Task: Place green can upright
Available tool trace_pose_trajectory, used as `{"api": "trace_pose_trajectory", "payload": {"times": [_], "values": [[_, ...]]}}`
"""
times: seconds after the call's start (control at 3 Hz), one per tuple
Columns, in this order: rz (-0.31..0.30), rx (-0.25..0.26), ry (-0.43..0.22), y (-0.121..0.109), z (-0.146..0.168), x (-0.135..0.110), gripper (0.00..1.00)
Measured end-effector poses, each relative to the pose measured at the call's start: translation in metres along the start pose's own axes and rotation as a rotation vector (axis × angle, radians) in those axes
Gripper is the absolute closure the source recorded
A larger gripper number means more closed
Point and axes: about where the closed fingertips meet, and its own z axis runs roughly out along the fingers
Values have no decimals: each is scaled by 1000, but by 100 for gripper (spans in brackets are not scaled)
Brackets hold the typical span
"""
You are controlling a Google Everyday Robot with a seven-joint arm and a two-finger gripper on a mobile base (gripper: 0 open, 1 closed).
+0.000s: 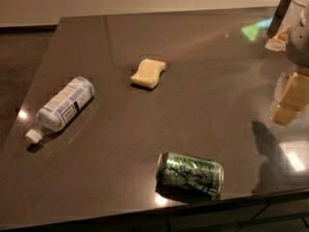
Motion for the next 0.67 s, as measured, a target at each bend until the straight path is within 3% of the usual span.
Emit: {"api": "trace_pose_trajectory", "payload": {"times": [0.67], "values": [[-5, 5, 4, 11, -3, -15, 0]]}}
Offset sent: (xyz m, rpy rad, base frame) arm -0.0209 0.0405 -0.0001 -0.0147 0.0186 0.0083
